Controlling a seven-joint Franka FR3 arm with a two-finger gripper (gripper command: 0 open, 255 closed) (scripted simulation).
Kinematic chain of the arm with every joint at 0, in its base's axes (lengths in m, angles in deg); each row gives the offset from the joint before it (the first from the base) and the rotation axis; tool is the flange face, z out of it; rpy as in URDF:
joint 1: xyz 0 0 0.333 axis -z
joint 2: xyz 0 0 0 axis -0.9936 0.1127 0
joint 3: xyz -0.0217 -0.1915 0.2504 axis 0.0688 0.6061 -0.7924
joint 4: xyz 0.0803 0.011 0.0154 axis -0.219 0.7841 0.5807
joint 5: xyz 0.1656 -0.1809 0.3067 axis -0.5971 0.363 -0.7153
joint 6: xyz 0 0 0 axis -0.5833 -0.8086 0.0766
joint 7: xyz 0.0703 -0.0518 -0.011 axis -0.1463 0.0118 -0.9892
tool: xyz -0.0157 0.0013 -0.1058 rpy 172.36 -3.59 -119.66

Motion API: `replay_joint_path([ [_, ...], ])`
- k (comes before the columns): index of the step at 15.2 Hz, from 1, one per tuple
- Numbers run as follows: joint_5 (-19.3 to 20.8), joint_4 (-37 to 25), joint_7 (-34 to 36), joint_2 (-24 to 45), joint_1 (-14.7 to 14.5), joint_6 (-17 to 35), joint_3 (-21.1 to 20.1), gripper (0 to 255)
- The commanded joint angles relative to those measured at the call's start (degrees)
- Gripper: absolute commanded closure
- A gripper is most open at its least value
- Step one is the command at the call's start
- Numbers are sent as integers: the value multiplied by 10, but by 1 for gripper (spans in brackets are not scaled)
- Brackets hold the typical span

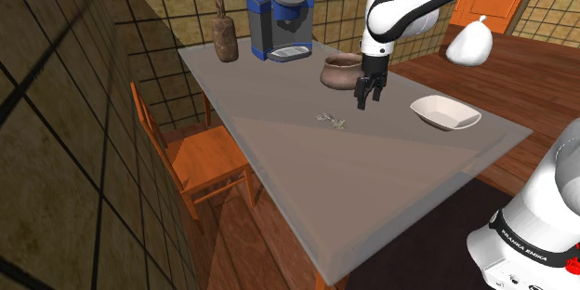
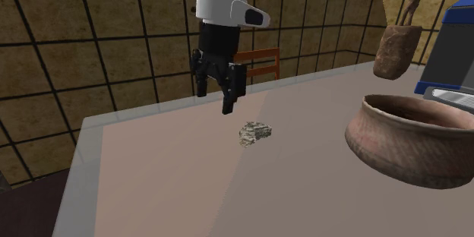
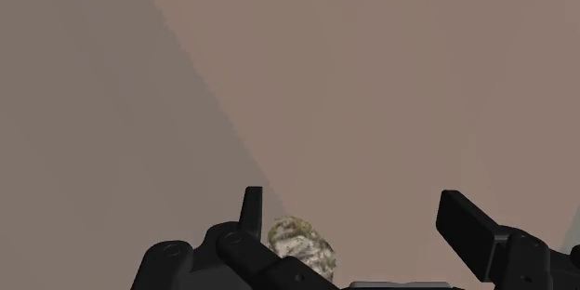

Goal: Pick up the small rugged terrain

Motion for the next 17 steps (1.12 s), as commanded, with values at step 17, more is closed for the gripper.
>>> replay_joint_path([
  [17,-131,-192,-130,291,17,107,-21,0],
])
